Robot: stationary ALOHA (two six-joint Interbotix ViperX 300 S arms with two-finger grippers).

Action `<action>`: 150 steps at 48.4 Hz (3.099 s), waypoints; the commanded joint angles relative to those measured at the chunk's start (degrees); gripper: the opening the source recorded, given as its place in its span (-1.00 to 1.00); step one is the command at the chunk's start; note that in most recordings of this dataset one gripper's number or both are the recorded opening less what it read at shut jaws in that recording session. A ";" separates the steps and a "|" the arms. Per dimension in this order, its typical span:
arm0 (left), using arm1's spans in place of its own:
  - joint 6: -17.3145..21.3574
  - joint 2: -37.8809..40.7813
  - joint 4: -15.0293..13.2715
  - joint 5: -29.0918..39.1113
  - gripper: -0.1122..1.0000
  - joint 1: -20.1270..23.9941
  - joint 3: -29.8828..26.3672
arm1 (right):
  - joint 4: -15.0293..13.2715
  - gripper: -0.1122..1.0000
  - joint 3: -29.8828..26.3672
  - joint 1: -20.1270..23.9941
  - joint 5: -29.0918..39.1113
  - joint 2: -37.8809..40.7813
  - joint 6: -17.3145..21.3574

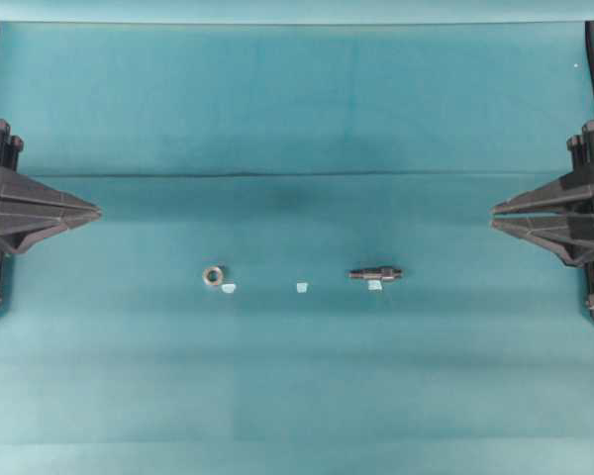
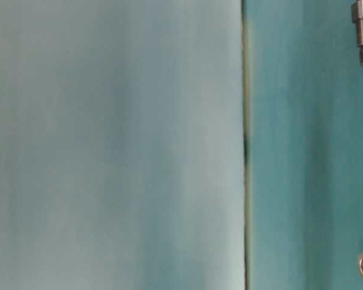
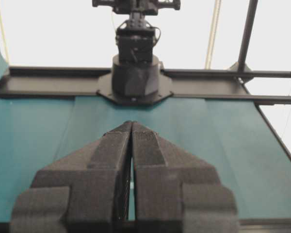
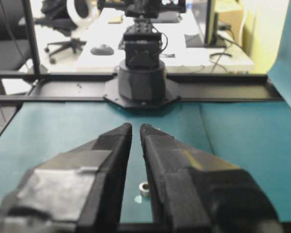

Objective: Insert the washer onto the shaft with both hands.
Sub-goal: 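Move left gripper over the silver washer and right gripper over the shaft, then lower both open grippers down toward the washer and the shaft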

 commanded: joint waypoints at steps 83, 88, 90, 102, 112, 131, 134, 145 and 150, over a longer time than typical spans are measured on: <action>-3.78 47.90 1.05 47.64 -0.76 1.85 -28.39 | -2.02 -0.93 -27.86 -3.16 49.13 47.81 5.01; -4.22 48.16 1.05 47.64 -0.75 1.93 -28.30 | -2.02 -0.90 -27.77 -3.43 49.13 47.90 5.10; -4.31 48.25 1.05 47.72 -0.75 1.93 -28.12 | -2.02 -0.88 -27.77 -3.43 49.13 48.25 5.01; -4.57 49.31 1.05 47.64 -0.58 2.20 -28.21 | -2.02 -0.21 -28.39 -4.31 50.36 50.63 5.01; -3.78 51.33 1.32 46.14 0.51 2.37 -27.25 | -2.02 0.82 -28.30 -4.13 50.98 52.91 4.57; -1.32 54.32 1.41 40.61 0.83 2.46 -25.84 | -2.11 0.83 -28.04 -2.99 47.29 54.49 -1.23; -1.32 54.76 1.41 40.52 0.83 2.46 -26.02 | -2.02 0.83 -27.95 -2.64 47.02 54.84 -2.90; -1.23 55.81 1.41 38.14 0.83 2.46 -26.19 | -2.02 0.83 -26.72 -2.02 44.74 55.11 -5.98; -1.23 57.04 1.41 37.18 0.83 2.46 -26.10 | -1.93 0.83 -25.84 -2.02 42.89 55.20 -5.98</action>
